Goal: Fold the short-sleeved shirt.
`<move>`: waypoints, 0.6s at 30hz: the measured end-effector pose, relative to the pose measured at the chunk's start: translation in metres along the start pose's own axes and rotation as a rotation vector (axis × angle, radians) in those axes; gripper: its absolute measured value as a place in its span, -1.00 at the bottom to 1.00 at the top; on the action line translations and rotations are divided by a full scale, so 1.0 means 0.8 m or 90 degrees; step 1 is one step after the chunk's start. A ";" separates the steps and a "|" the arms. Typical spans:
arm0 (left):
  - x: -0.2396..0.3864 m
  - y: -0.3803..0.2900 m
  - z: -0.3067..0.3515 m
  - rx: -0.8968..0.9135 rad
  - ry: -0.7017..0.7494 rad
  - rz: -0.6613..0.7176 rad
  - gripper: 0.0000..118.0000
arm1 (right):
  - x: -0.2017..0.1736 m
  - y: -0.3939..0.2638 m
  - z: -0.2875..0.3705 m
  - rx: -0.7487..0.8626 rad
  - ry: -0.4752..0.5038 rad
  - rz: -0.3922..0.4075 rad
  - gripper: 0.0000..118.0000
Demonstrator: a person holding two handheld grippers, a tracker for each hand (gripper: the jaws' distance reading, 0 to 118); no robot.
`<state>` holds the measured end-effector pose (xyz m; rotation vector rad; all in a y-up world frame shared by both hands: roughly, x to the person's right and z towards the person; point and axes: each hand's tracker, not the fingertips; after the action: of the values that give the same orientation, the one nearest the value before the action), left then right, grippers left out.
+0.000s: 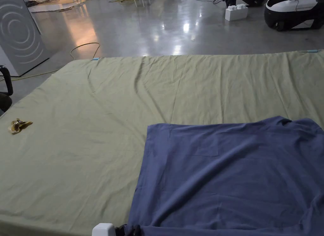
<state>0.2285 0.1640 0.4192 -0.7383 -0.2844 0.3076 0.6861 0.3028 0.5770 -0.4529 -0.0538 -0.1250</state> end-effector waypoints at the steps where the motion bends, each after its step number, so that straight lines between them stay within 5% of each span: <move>1: 0.002 0.002 0.000 -0.003 -0.001 0.002 -0.48 | 0.003 -0.002 0.000 -0.005 -0.003 -0.006 -1.00; 8: 0.004 0.010 -0.020 -0.061 0.024 -0.032 -0.67 | 0.043 -0.018 -0.014 -0.012 -0.018 -0.055 -0.97; 9: 0.007 0.012 -0.022 -0.071 0.028 -0.040 -0.67 | 0.057 -0.027 -0.027 -0.018 -0.031 -0.050 -0.88; 12: -0.004 0.016 -0.029 -0.084 0.023 -0.021 -0.67 | 0.100 -0.063 -0.082 -0.083 -0.113 -0.039 0.21; 16: -0.006 0.012 -0.030 -0.081 0.025 -0.023 -0.67 | 0.153 -0.095 -0.122 -0.104 -0.178 -0.144 0.24; 18: -0.006 0.012 -0.031 -0.081 0.029 -0.017 -0.67 | 0.167 -0.098 -0.132 -0.108 -0.233 -0.135 0.24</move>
<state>0.2311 0.1535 0.3944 -0.8645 -0.2725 0.2487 0.8108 0.1723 0.5269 -0.6351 -0.4538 -0.2545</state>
